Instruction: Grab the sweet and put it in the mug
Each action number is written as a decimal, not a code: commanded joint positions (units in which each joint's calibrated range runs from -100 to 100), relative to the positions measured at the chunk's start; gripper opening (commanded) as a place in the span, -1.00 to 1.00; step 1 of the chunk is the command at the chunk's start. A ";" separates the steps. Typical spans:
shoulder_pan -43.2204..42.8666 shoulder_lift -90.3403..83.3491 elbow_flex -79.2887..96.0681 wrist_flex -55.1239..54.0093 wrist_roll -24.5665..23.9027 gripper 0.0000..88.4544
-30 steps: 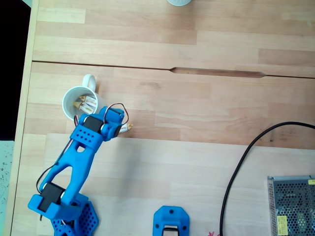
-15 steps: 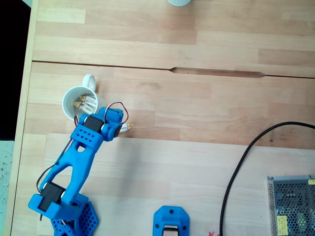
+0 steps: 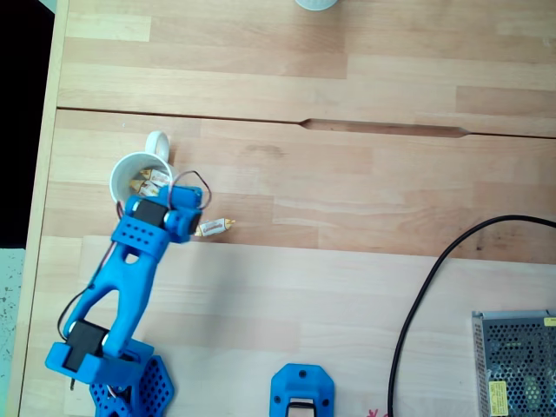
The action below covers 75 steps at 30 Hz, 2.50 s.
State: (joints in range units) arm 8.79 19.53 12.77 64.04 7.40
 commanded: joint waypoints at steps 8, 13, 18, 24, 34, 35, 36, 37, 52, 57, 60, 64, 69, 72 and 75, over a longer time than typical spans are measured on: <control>-1.09 -1.46 -5.19 1.29 -0.49 -0.61; 0.80 -1.80 -5.19 1.37 -0.88 -0.61; 2.98 -2.49 -5.10 1.37 -3.52 -0.61; 3.34 -4.98 -3.32 3.30 -4.79 -0.61; 3.85 -8.60 2.84 5.16 -4.25 -0.60; 3.85 -8.60 3.19 5.16 -4.20 -0.60; 3.77 -8.51 3.28 5.08 -4.20 -0.60; 3.63 -8.51 3.46 5.08 -4.10 -0.60; 0.36 -6.79 3.91 5.00 -1.12 -0.60; -3.92 -6.79 3.64 5.00 -1.22 -0.61; -5.23 -6.88 3.82 5.08 -1.22 -0.61; -5.59 -6.70 3.64 5.08 -1.22 -0.61; -1.16 -6.45 3.55 5.08 -1.22 -0.61; 1.52 -6.36 3.55 5.00 -1.17 -0.61; 2.98 -5.93 3.46 4.84 -1.17 -0.61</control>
State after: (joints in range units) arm 10.27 14.62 17.44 69.08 6.18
